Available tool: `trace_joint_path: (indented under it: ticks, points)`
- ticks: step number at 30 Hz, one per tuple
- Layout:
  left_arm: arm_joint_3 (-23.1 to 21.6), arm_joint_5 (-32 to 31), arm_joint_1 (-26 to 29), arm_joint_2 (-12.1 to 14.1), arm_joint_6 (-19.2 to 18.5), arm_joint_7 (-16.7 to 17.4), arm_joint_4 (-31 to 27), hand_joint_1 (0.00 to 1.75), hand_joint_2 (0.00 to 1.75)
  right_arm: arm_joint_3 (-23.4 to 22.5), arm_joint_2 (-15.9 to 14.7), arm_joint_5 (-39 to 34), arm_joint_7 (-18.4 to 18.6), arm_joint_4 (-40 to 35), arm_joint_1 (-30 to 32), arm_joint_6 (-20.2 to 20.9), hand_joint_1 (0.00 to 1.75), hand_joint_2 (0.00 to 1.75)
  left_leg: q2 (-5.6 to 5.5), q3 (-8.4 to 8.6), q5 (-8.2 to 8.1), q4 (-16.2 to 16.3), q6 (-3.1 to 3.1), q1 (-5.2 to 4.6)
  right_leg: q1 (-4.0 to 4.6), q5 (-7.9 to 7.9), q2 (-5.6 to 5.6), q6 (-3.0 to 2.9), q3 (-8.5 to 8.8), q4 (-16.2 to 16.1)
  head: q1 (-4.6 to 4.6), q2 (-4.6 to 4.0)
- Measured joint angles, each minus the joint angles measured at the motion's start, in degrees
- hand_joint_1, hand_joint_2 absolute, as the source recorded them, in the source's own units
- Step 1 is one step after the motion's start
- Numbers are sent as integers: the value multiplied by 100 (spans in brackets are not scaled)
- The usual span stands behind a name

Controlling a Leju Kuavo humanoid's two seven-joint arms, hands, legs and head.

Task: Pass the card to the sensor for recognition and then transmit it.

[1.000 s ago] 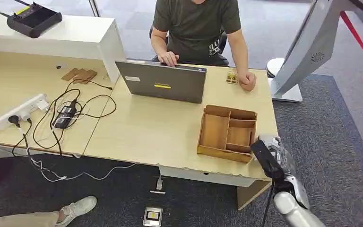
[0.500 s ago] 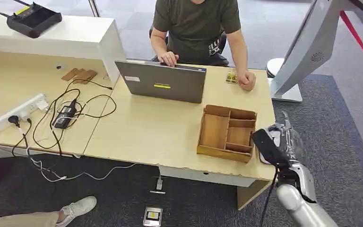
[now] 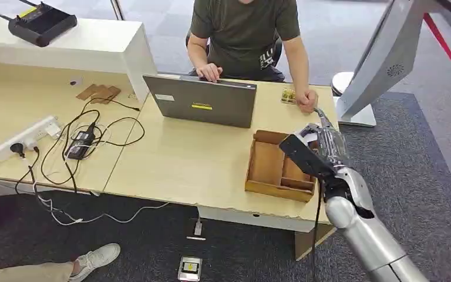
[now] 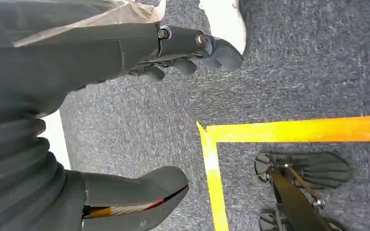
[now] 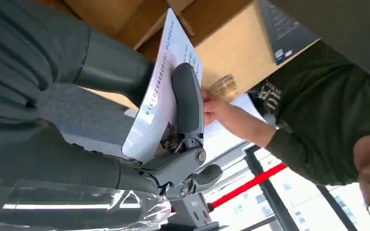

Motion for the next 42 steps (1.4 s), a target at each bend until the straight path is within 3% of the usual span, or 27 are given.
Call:
trace_joint_path:
  ticks: [5,11,28,29,30,31,42]
  points:
    - [-131,-129,-123,-26,-44,194,0,0,175,24,293,-415,-125,376,-323,275,175,175,0,1,1,0,-2,2,1,0,0,0,1,2,-2,0]
    - [-258,-148,-202,-35,-59,273,0,0,175,39,493,-666,-175,726,-640,247,175,175,0,2,1,1,-2,1,1,0,0,0,1,1,-2,0]
    - [-470,-140,-258,-35,-77,299,0,0,175,61,616,-669,-147,1204,-861,196,175,175,1,3,1,1,-2,2,1,0,0,0,1,0,-2,0]
    - [-479,-140,-258,-35,-74,299,0,0,175,65,616,-675,-146,1219,-868,192,162,175,1,3,1,1,-2,1,1,0,0,0,0,0,-2,0]
    - [-481,-140,-260,-35,-74,299,0,0,175,66,616,-682,-146,1230,-873,188,40,175,1,3,1,1,-2,1,1,0,0,0,0,0,-2,0]
    - [-483,-140,-262,-35,-74,297,0,0,175,66,616,-686,-146,1239,-874,170,0,175,2,3,1,1,-2,2,1,0,0,0,0,0,0,0]
    - [-535,-127,-278,-35,-85,280,0,0,175,68,544,-675,20,1307,-852,-140,0,175,3,6,1,2,-2,2,1,0,0,0,0,-1,-2,0]
